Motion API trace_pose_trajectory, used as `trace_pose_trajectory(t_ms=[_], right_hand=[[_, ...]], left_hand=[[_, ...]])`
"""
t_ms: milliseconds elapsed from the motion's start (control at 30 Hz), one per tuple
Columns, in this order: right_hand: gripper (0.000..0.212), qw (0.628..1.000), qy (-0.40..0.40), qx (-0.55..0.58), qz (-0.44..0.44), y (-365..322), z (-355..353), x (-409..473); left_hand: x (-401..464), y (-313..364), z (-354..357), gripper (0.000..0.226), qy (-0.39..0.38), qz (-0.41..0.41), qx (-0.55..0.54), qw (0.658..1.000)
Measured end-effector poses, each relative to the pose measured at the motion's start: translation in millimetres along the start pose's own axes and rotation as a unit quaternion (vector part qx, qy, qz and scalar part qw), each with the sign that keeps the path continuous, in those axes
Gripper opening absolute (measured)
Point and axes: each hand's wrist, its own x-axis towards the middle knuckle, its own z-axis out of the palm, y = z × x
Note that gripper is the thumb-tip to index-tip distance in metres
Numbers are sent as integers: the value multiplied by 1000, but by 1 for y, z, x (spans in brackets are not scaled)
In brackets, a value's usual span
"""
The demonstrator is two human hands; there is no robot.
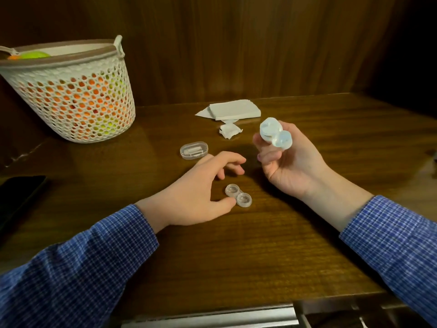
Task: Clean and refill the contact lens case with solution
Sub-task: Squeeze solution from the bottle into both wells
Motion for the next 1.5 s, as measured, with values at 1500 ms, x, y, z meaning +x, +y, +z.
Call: trace_pose_trajectory(t_ms=[1500], right_hand=[[19, 827, -51, -526, -191, 38, 12, 44]], left_hand=[[-13, -18, -15, 47, 111, -41, -53, 992]])
